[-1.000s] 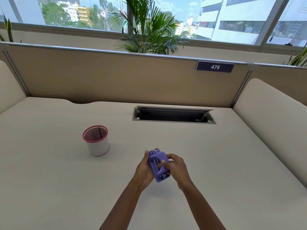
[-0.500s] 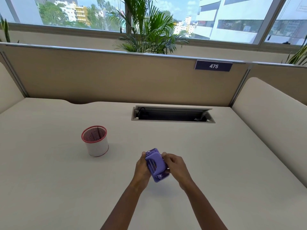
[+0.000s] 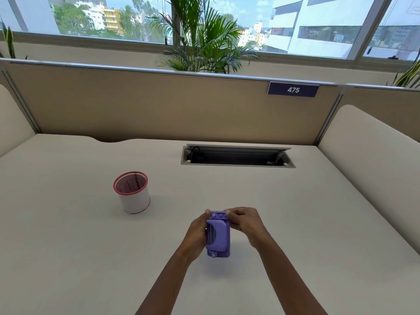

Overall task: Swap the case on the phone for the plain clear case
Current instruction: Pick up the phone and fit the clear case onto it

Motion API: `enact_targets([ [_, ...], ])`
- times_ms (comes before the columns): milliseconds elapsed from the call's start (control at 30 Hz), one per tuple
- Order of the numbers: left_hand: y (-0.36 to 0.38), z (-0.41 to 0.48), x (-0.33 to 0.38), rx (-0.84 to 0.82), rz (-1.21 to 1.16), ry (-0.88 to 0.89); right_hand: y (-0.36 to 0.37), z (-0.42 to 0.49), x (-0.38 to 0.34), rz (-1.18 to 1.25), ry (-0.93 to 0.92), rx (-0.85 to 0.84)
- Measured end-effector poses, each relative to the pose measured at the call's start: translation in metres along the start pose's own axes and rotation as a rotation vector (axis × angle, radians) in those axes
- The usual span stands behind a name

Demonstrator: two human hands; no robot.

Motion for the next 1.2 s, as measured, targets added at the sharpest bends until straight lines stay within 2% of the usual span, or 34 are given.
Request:
enact_targets([
  [200, 0.004, -0.003, 0.000, 0.028, 0.051, 0.033, -0.008, 0.004, 0.002, -0.011, -0.017, 0.113],
  [400, 0.002, -0.006, -0.001, 0.096, 0.030, -0.006, -0.005, -0.002, 0.005, 0.061, 0.016, 0.053],
  [500, -0.003, -0.003, -0.003, 0.163, -0.086, -0.054, -0.003, -0.008, 0.013, 0.064, 0.061, -0.014],
  [600, -0.018, -0.001, -0.004, 0.293, -0.369, -0.076, 0.003, -0.017, 0.031, -0.016, 0.165, -0.112],
  [700, -0.026, 0.003, -0.002, 0.325, -0.451, -0.046, 0.007, -0.024, 0.046, 0.011, 0.224, -0.142],
  [1033, -0.022, -0.001, 0.004, 0.344, -0.365, -0.028, -0.001, -0.021, 0.044, -0.053, 0.139, 0.078],
  [1200, -0.019, 0.001, 0.004, 0.321, -0.358, -0.019, -0.005, -0.022, 0.047, -0.015, 0.182, 0.108],
])
Point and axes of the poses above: each hand's wrist, its own z-axis towards the middle knuckle, its own y-axis out of the palm, x = y × z, the point moved 8 cm from there along z, towards the middle knuckle, and after that the axes turned 10 degrees about z, right-handed, at the moved point
